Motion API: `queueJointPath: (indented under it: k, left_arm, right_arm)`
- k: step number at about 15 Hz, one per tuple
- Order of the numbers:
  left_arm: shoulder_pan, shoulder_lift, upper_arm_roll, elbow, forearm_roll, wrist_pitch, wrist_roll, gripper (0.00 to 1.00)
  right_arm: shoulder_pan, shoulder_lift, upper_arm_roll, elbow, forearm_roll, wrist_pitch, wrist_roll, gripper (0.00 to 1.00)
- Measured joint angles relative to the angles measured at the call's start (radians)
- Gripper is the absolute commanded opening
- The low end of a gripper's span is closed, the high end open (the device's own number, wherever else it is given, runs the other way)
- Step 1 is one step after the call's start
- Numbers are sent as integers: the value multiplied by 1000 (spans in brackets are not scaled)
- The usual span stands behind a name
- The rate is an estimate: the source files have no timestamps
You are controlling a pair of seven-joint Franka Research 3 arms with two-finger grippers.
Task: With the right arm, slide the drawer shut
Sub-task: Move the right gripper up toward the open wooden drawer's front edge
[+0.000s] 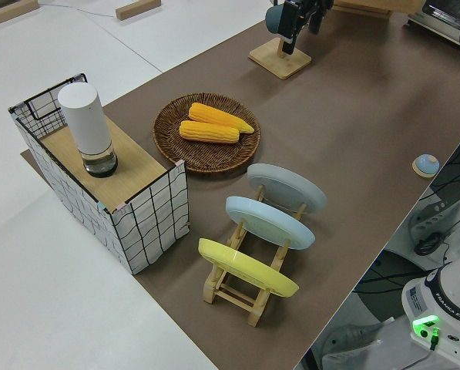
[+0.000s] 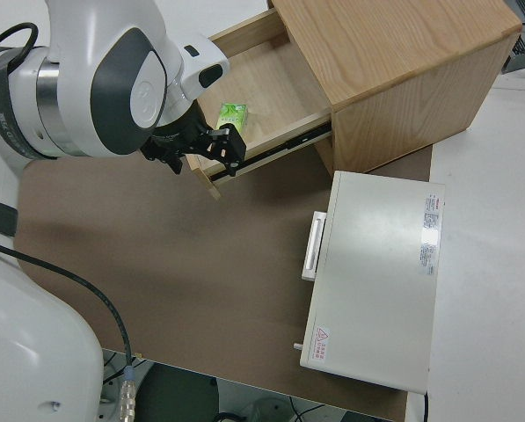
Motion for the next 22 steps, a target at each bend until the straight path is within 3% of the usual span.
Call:
queueJointPath:
  k: [10, 12, 15, 16, 22]
  left_arm:
    - [0, 0, 0, 0, 0, 0, 0, 998]
    - [0, 0, 0, 0, 0, 0, 0, 995]
    - [0, 0, 0, 0, 0, 0, 0, 995]
    - [0, 0, 0, 0, 0, 0, 0, 998]
    - [0, 0, 0, 0, 0, 0, 0, 998]
  right_arm:
    - [0, -1, -22, 0, -40, 18, 0, 958]
    - [1, -1, -22, 0, -40, 18, 0, 719]
    - [3, -1, -22, 0, -40, 19, 4, 127]
    - [3, -1, -22, 0, -40, 19, 9, 2]
    - [28, -1, -24, 0, -40, 19, 144, 0]
